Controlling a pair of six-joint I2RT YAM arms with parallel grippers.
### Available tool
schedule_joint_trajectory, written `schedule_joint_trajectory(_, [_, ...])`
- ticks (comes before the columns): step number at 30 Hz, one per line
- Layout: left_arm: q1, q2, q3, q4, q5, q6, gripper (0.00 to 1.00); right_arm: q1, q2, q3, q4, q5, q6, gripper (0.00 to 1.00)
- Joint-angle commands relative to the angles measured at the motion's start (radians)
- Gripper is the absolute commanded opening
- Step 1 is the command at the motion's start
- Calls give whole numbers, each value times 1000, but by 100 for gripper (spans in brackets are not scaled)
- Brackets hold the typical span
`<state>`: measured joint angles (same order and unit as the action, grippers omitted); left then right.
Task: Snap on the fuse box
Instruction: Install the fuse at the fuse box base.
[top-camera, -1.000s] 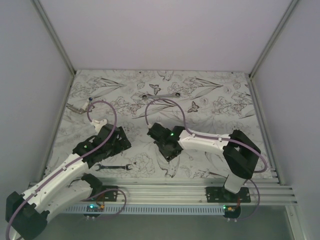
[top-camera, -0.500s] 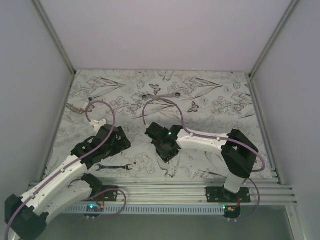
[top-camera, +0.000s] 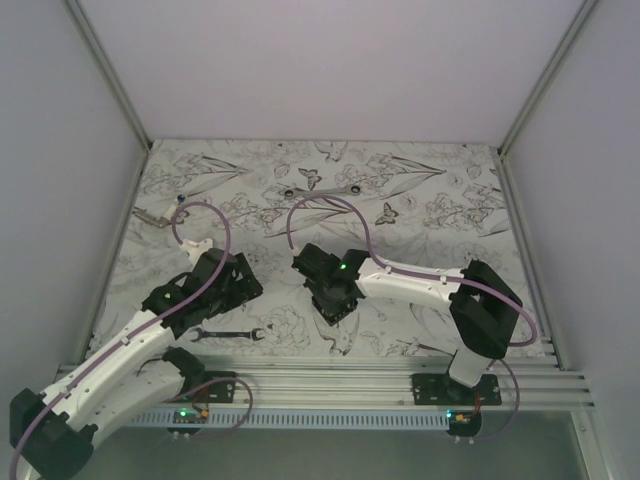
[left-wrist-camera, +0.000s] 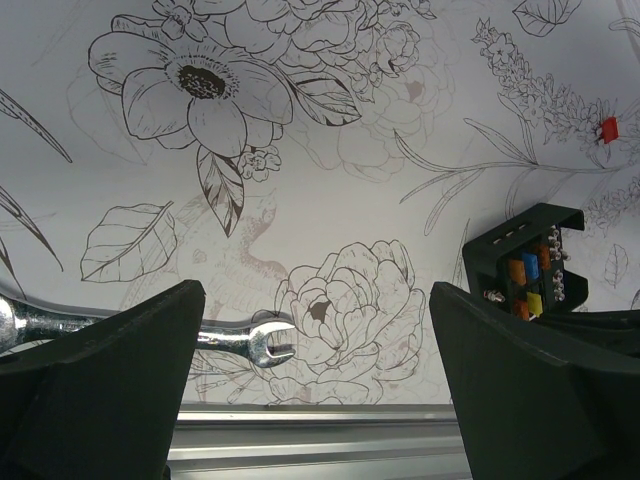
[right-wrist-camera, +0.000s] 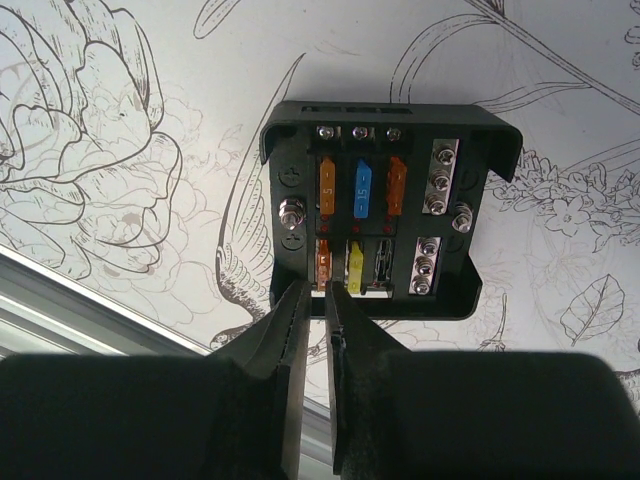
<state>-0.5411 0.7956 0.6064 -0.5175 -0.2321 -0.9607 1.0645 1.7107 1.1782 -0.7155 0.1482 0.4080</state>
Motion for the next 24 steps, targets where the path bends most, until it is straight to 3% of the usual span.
schedule_joint_trajectory(1, [6, -4, -8, -30, 10, 0, 99, 3, 1, -3, -6, 2, 14, 17])
schedule_joint_trajectory(12, [6, 0, -6, -29, 7, 1, 99, -3, 31, -22, -6, -2, 16, 15])
schedule_joint_trajectory(18, [6, -1, -7, -30, 10, 2, 99, -3, 39, -25, -1, -15, 13, 0])
schedule_joint_trajectory(24, [6, -3, -9, -29, 10, 2, 99, -3, 61, -40, -1, -48, 11, 0])
